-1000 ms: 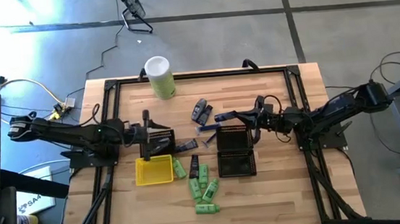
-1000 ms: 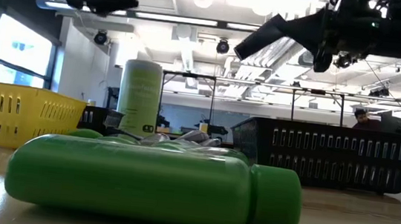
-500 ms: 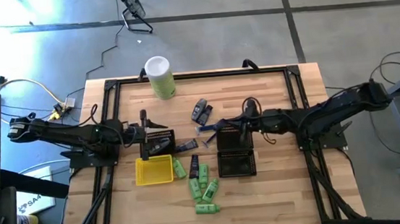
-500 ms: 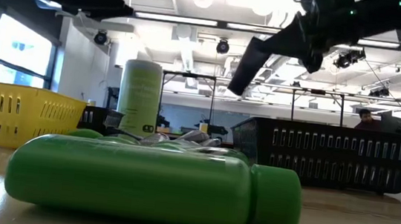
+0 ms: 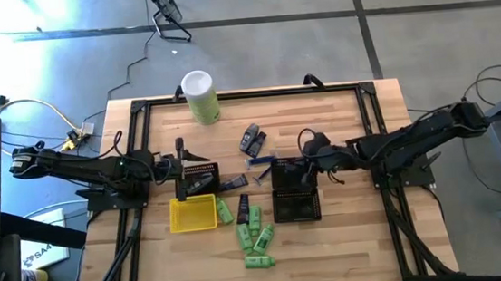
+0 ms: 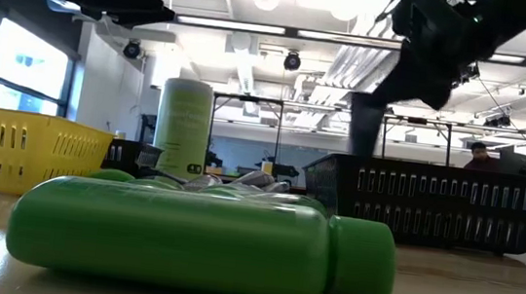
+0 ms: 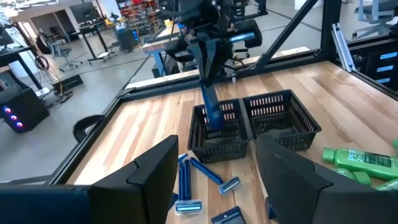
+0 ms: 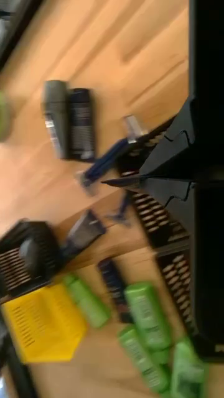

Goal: Pick & Place Travel size toiletries
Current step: Put the blue shave cream into the top right black bin

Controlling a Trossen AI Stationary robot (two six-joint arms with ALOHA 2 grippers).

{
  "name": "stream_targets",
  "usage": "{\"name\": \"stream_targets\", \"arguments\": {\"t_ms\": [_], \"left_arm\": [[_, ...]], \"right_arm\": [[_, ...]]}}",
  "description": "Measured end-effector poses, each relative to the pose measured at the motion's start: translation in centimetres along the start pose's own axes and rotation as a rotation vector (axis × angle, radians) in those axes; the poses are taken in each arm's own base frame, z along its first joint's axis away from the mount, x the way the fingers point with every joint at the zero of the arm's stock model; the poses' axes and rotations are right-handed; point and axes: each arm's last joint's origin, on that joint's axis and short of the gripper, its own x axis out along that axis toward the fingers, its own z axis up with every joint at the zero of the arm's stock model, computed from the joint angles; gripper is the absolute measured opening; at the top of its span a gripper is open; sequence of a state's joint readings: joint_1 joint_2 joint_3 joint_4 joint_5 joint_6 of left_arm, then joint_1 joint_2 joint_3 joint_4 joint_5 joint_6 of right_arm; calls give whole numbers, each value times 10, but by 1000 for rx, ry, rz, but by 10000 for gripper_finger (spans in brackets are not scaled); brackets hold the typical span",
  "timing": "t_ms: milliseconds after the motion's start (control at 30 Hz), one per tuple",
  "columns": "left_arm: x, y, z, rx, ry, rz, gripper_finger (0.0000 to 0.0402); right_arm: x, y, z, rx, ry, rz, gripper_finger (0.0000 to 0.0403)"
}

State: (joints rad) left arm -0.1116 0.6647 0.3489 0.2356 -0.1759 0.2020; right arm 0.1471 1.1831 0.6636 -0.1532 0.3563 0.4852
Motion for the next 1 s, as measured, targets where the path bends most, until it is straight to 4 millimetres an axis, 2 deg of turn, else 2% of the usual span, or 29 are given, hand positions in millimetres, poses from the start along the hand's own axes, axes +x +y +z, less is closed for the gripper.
{"name": "stream_targets", "arguments": {"t_ms": [300,633,833,1000], "left_arm": [[0,0,0,-4,0,2,210],[0,0,0,-3,-1,2,210],[0,0,0,-5,-1,1,210],[0,0,0,-12,-1,-2,210]], "right_arm": [[-1,-4,-11,57,136,-4,3],[5,2,0,48,-26,-19,3],[17,10,-21,82,-102,-111,3],[16,12,-39,179,-125,-134,3]]}}
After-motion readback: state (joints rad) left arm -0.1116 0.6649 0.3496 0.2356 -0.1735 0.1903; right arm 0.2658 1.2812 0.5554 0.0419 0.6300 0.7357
